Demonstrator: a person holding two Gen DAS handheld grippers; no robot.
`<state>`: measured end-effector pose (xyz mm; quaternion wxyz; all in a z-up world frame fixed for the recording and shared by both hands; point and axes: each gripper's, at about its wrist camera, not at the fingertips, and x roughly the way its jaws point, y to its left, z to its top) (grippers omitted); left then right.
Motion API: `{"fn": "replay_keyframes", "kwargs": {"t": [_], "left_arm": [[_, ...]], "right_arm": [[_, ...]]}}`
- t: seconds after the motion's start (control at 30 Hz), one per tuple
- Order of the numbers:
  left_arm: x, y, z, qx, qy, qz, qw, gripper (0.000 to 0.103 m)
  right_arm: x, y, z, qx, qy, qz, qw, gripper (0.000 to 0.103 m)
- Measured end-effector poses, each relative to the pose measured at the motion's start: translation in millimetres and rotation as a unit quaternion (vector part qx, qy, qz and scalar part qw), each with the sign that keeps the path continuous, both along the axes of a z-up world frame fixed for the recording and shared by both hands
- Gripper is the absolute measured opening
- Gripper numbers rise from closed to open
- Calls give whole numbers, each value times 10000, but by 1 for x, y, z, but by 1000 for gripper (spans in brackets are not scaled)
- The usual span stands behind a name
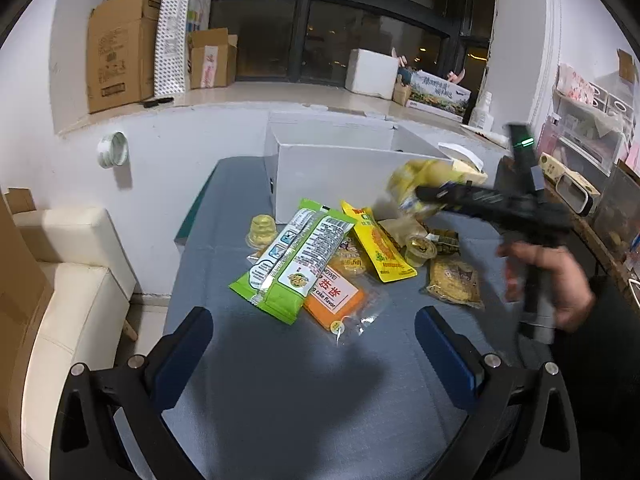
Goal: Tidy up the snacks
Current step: 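Grasp the yellow chip bag with the right gripper while the left gripper grasps a green stick pack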
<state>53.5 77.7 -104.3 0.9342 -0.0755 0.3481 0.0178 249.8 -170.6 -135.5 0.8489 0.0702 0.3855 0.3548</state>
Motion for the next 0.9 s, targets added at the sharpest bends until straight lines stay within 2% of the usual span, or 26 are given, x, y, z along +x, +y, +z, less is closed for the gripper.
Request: {"fn": "replay_keyframes", "kwargs": {"t": [0.07, 0.2, 0.33, 0.47, 0.63, 0.7, 0.73, 0.9], "left_arm": [[13, 2, -4, 68, 64, -91, 9999, 103], [53, 5, -15, 231, 258, -609, 9975, 103], [107, 9, -30, 579, 477, -1001, 9921, 103], [147, 15, -48, 427, 809, -1256, 9878, 103], [170, 7, -63, 674, 1013, -1298, 9840, 102], [175, 6, -70, 861, 1102, -1062, 9845, 71], [176, 6, -72, 845, 1134, -995, 9849, 70], [158, 12, -53, 533, 783, -929, 9912, 69]], "right_arm": [[-15, -14, 14, 161, -116, 24, 9998, 75], [-49, -39, 40, 572, -299, 158, 9978, 75], [-82, -56, 56, 825, -491, 199, 9952, 75], [-103, -73, 58, 928, -580, 67, 9940, 75], [-113, -86, 54, 934, -566, -49, 9940, 75], [-113, -87, 54, 985, -553, -60, 9936, 75], [-115, -88, 54, 974, -562, -76, 9936, 75], [-119, -86, 53, 922, -590, -5, 9940, 75]]}}
